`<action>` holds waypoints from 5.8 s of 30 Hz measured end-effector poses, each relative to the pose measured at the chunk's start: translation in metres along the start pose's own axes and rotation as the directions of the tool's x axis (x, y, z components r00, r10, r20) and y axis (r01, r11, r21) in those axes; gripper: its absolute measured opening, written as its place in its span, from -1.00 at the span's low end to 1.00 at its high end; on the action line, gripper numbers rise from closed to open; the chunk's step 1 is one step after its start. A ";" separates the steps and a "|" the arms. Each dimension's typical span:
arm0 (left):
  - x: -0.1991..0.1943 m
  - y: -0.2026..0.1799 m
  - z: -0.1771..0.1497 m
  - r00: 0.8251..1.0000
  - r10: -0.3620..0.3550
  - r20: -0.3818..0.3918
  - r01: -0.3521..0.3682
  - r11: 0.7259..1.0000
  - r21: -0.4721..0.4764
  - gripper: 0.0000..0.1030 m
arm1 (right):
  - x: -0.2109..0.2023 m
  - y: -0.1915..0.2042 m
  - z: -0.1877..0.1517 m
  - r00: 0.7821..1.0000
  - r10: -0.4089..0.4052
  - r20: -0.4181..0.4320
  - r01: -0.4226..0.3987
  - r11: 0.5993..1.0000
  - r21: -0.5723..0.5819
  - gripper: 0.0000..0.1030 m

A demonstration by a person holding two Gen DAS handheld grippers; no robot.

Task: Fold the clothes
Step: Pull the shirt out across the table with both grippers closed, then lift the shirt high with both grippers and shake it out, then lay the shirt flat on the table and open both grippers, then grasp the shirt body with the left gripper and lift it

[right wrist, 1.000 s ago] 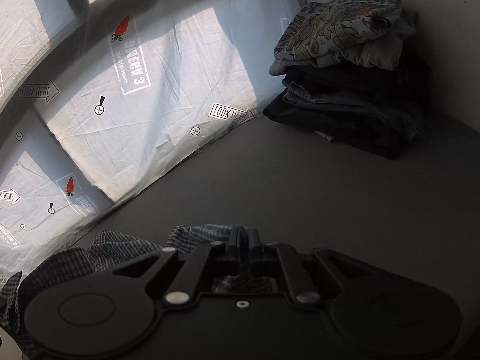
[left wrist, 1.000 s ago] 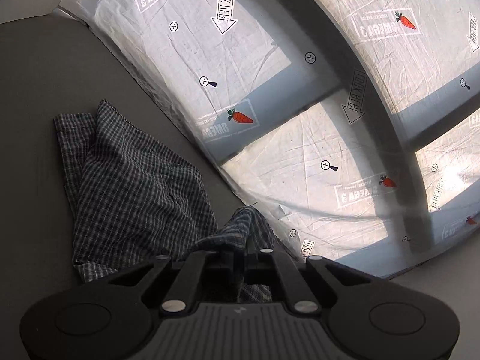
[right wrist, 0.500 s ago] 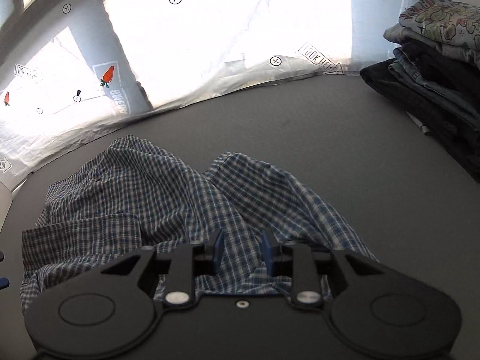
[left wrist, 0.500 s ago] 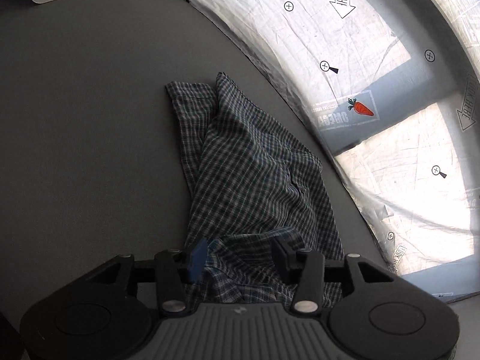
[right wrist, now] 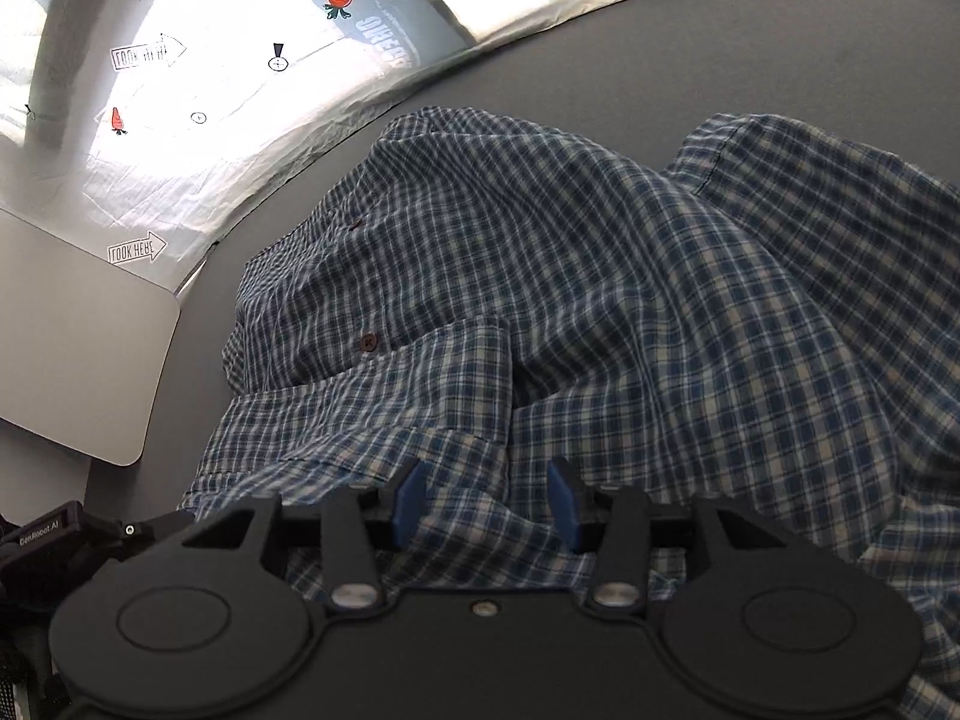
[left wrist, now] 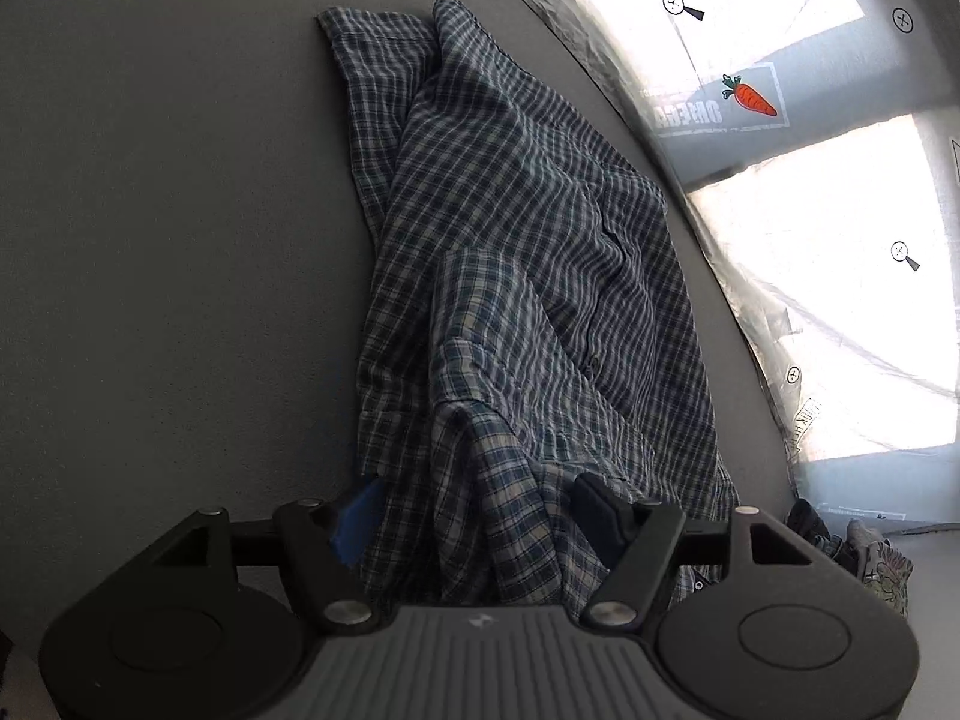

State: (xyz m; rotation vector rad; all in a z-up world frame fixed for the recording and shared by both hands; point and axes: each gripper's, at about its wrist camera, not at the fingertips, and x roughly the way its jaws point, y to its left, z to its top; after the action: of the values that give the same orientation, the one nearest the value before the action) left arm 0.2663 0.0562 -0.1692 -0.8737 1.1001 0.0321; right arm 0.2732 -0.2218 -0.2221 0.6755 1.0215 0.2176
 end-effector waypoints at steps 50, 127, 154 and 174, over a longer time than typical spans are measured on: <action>-0.454 -0.284 -0.106 0.118 -0.912 0.392 -0.074 0.386 0.920 -0.92 | -0.479 0.310 -0.056 -0.111 0.672 0.732 0.446 0.692 -0.568 -0.88; 0.000 0.038 -0.068 0.885 0.338 0.319 -0.464 0.693 0.552 1.00 | -0.115 -0.001 -0.157 0.792 -0.501 0.348 0.583 0.791 -0.188 -0.90; 0.006 0.037 -0.056 0.884 0.359 0.298 -0.466 0.708 0.531 1.00 | -0.137 -0.136 -0.036 0.471 -0.777 0.417 0.823 0.557 0.108 -0.56; -0.022 0.014 0.000 0.947 0.224 0.229 -0.315 0.783 0.537 1.00 | -0.053 -0.001 -0.113 0.721 -0.523 0.455 0.605 0.795 -0.043 1.00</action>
State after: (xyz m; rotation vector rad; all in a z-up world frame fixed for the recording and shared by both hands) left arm 0.2497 0.0741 -0.1599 -0.1629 1.0018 0.0075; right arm 0.1503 -0.2002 -0.2233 0.1870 0.7280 -0.3649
